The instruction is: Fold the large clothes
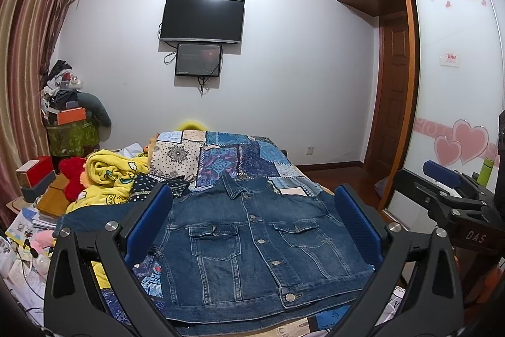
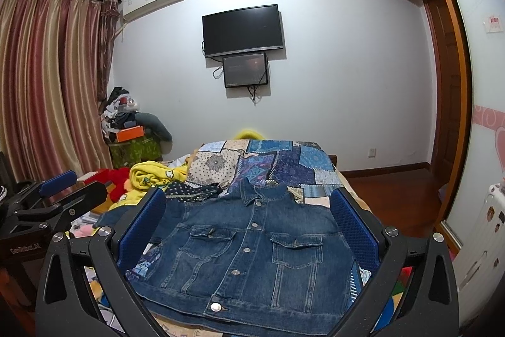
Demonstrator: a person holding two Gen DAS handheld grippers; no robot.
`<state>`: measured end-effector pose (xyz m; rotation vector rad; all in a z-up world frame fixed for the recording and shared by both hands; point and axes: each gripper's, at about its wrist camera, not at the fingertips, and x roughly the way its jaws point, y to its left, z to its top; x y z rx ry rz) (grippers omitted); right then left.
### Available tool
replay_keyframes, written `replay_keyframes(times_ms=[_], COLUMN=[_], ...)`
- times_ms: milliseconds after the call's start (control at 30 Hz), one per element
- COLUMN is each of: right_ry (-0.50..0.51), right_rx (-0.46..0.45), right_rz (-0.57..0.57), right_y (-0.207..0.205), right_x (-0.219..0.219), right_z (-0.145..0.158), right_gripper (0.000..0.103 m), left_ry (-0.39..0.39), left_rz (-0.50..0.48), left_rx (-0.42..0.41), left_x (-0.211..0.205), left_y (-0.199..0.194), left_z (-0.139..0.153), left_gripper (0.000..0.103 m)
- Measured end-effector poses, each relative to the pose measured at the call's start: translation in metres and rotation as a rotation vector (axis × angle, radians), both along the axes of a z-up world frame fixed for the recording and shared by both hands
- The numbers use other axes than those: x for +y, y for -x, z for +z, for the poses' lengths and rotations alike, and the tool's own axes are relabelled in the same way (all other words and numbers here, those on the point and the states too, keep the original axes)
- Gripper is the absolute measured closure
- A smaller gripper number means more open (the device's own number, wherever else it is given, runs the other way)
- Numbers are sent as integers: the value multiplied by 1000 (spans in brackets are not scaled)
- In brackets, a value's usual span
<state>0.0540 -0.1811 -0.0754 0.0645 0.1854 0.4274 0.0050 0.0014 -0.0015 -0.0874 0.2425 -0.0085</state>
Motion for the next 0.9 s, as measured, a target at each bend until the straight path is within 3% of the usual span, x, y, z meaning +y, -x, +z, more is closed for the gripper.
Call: replay_keyframes(times_ms=[900], right_ry=[-1], right_rx=[7], right_rz=[2], right_y=[-1], right_x=[0], right_z=[-1], right_gripper=[0], left_ry=[2], left_rz=[4], left_rx=[3], left_x=[2], left_y=[-3], left_z=[-3], left_gripper=[0])
